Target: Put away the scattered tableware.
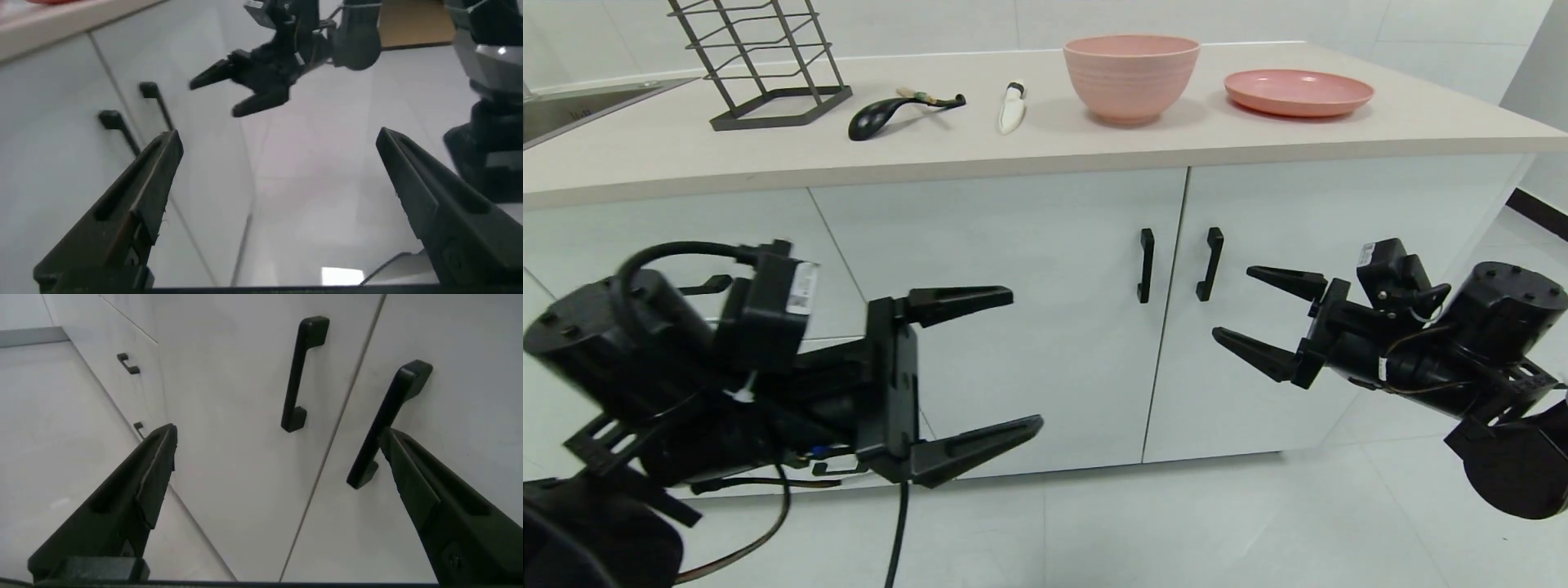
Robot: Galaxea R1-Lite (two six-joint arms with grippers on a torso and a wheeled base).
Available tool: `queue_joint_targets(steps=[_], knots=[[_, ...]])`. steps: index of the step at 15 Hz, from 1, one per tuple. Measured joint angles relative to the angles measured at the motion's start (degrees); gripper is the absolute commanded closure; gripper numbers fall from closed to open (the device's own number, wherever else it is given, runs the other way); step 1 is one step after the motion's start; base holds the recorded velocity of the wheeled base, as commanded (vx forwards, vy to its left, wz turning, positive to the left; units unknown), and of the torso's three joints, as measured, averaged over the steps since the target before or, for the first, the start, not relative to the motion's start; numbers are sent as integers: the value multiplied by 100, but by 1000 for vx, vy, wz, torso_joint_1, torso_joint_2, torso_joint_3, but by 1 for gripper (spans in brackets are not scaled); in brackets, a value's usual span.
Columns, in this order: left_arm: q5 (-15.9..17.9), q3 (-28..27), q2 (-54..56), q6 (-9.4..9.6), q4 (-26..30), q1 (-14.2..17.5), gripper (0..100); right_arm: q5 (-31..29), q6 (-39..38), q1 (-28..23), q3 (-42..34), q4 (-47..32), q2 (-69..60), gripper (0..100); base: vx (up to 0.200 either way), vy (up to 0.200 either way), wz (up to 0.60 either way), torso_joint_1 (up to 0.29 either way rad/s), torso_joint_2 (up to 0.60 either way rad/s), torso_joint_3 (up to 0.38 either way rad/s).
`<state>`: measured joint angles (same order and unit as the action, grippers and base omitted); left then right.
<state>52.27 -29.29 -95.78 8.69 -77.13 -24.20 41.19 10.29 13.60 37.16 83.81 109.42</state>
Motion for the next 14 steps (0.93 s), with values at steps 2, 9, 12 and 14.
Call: queue_joint_targets(steps=[2, 9, 12, 14], knots=[[-118, -532, -438, -167, 332, -324, 0, 22, -35, 1, 243, 5, 174, 0, 0, 0, 0, 0, 0, 0], [-517, -3845, -1579, 9, 3367, -1023, 0, 189, -37, -132, 846, 2, 712, 0, 0, 0, 0, 0, 0, 0], [-722, -4752, -1885, 1033, 4749, -1180, 0, 506, -24, -223, 1237, 22, 957, 0, 0, 0, 0, 0, 0, 0], [-722, -4920, -1963, 1452, 5064, -1229, 0, 613, -6, -236, 1392, 24, 1059, 0, 0, 0, 0, 0, 0, 0]])
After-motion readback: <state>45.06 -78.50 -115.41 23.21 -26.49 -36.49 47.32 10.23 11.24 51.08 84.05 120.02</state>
